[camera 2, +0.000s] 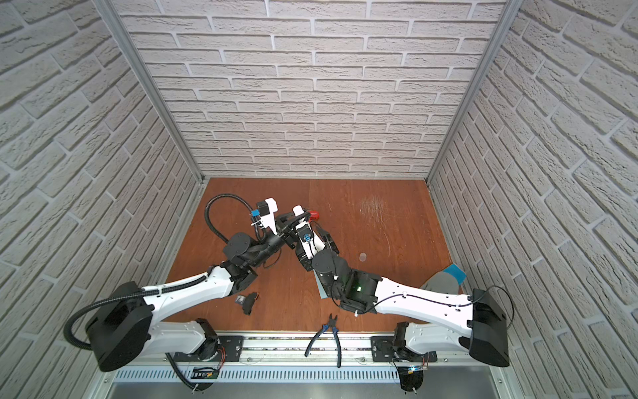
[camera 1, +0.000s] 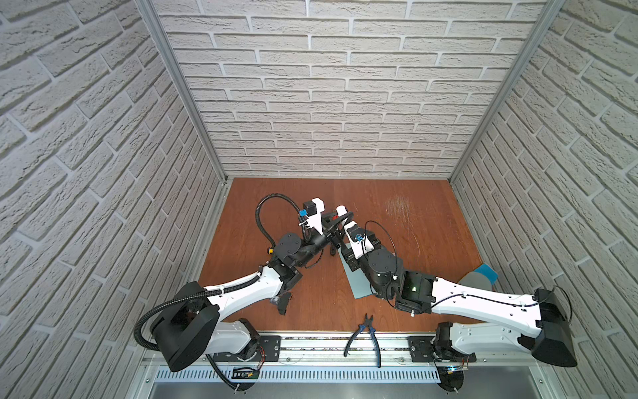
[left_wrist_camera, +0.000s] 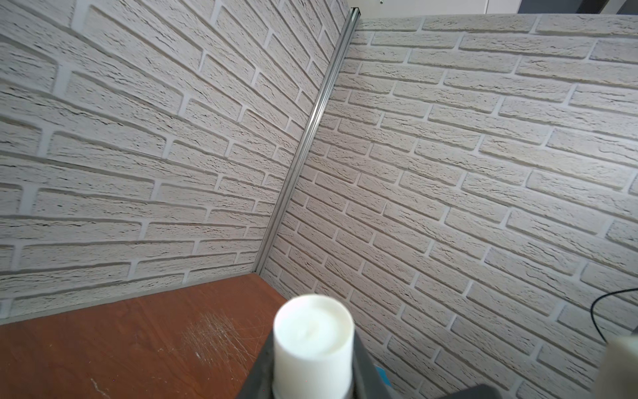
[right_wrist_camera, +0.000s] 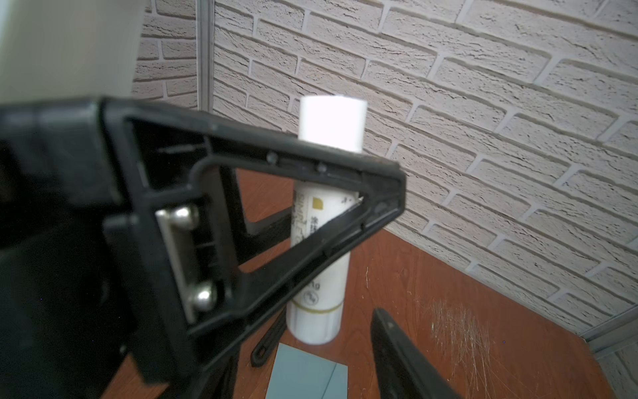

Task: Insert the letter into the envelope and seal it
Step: 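Open the right gripper and pull it away from the capped glue stick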

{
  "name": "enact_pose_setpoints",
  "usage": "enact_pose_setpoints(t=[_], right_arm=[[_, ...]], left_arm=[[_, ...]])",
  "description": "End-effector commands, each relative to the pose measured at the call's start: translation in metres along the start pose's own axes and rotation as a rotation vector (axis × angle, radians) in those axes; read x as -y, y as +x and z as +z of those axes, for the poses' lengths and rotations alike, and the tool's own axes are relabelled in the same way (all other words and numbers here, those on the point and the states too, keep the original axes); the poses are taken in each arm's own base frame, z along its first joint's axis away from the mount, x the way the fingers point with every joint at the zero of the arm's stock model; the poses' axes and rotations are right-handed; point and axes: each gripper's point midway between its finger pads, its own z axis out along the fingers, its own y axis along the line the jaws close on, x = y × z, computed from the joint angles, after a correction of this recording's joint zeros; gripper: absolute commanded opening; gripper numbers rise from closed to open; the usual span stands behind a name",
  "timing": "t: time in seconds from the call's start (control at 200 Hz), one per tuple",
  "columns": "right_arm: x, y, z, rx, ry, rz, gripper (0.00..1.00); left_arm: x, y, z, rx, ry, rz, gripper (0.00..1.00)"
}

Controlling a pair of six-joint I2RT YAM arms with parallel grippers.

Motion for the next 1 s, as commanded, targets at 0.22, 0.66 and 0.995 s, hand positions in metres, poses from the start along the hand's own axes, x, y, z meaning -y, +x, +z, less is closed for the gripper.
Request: enact_pose_setpoints(t=[0.22, 0.66, 0.995], right_arm=[[0.037, 0.016, -0.025, -0.052, 0.033, -0.002, 0.68], [0.153, 0.086, -0.056, -0.496, 0.329, 0.277, 0.63], [0.138, 0.134, -0.042, -0.795, 0.252, 0.393, 0.59]], left_arm=[[0.001, -0.008, -0.028, -0.037, 0.072, 0.074, 0.0], [0.009, 0.098, -0.071, -0.32, 0.16, 0.478, 0.0], [0.002, 0.137, -0.07, -0.342, 0.206, 0.476, 0.0]])
